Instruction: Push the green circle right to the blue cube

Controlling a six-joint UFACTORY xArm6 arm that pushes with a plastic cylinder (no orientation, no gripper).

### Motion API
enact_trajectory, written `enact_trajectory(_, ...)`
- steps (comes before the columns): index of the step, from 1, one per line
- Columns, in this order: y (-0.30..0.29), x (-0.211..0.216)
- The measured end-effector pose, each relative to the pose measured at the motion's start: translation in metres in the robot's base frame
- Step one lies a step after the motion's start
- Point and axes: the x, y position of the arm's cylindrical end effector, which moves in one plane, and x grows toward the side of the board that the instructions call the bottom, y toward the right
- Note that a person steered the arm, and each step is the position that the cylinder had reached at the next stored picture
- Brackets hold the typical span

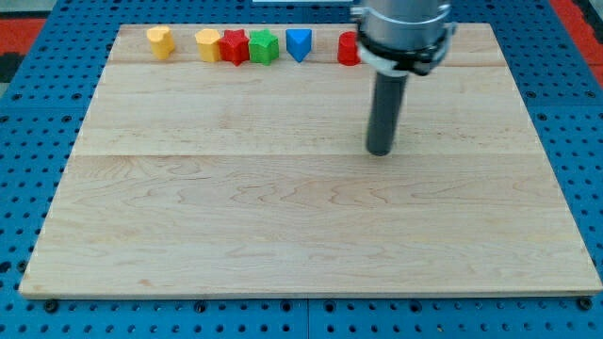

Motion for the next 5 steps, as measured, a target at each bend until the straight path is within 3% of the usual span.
enact_trajectory(1, 0.024, -0.046)
enact_trajectory(3, -0.022, -0.036)
enact_trajectory(5, 0.012, -0.082)
